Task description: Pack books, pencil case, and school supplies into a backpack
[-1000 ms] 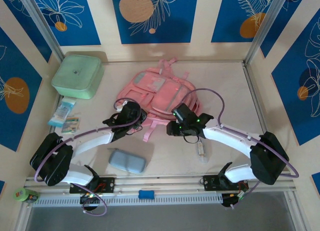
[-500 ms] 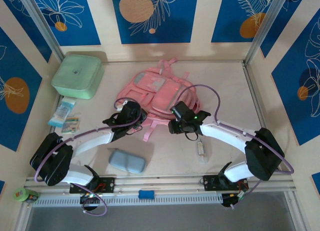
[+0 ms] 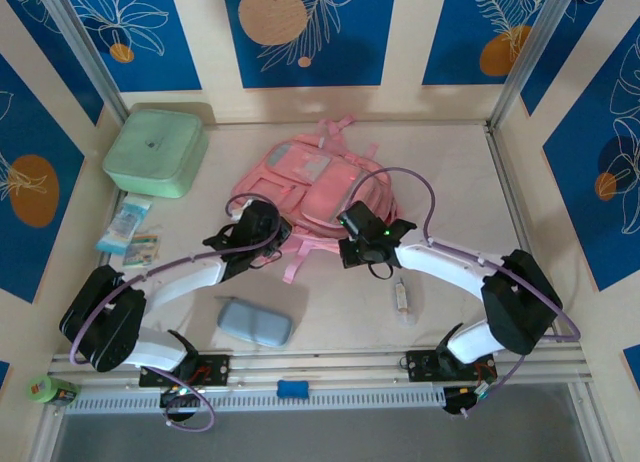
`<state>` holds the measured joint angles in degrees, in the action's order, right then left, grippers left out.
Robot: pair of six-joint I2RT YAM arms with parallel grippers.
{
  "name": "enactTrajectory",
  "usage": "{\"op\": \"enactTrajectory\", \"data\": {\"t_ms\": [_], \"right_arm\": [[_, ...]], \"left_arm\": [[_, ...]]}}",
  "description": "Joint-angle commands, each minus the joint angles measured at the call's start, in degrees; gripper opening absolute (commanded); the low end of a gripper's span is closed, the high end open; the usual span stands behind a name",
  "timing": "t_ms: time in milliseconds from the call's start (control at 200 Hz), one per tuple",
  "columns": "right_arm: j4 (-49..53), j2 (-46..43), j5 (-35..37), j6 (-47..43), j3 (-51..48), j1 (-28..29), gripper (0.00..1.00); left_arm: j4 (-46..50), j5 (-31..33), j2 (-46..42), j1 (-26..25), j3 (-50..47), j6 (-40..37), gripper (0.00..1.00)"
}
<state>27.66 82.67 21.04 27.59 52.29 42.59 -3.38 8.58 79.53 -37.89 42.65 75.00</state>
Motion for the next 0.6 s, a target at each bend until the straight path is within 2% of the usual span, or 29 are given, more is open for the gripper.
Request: {"op": "enactTrajectory", "data": {"t_ms": [0, 115, 195, 315, 390, 455, 485, 535, 565, 595], "right_arm": [[5.98, -3.79, 3.05, 2.72, -0.75, -2.26, 0.03], [10.14, -6.10, 3.69, 4.90, -1.91, -5.07, 0.00], [12.57, -6.55, 4.98, 5.11, -1.34, -4.94, 0.00], [11.82, -4.84, 2.04, 3.78, 2.45, 0.54, 0.00], [7.90, -2.69, -3.07, 2.73, 5.79, 5.17, 0.00], [4.87, -0.60, -6.62, 4.68, 8.26, 6.23, 0.00], [3.73, 0.53, -8.04, 6.03, 9.25, 5.77, 0.00], [2.87, 2.45, -9.56, 7.38, 10.86, 5.40, 0.00], [3.12, 3.55, -9.23, 7.43, 11.99, 5.46, 0.00], [3.42, 4.48, -8.10, 7.47, 12.74, 5.79, 0.00]], "left_arm": [[0.67, -0.61, -2.94, 4.18, 2.83, -4.78, 0.00], [1.86, -3.71, -2.19, 8.83, 3.78, -7.60, 0.00], [2.65, -6.57, -0.24, 12.49, 5.86, -11.14, 0.00], [4.48, -12.70, 5.68, 15.73, 12.72, -15.84, 0.00], [4.76, -13.58, 9.63, 16.13, 16.93, -18.61, 0.00], [5.37, -14.28, 13.26, 17.45, 19.94, -20.98, 0.00], [7.22, -14.69, 14.82, 18.33, 21.58, -21.70, 0.05], [10.91, -17.15, 16.55, 19.80, 23.61, -20.92, 0.06], [10.01, -19.71, 16.35, 20.40, 23.28, -20.94, 0.09], [7.99, -21.11, 15.25, 20.41, 21.73, -21.00, 0.16]]}}
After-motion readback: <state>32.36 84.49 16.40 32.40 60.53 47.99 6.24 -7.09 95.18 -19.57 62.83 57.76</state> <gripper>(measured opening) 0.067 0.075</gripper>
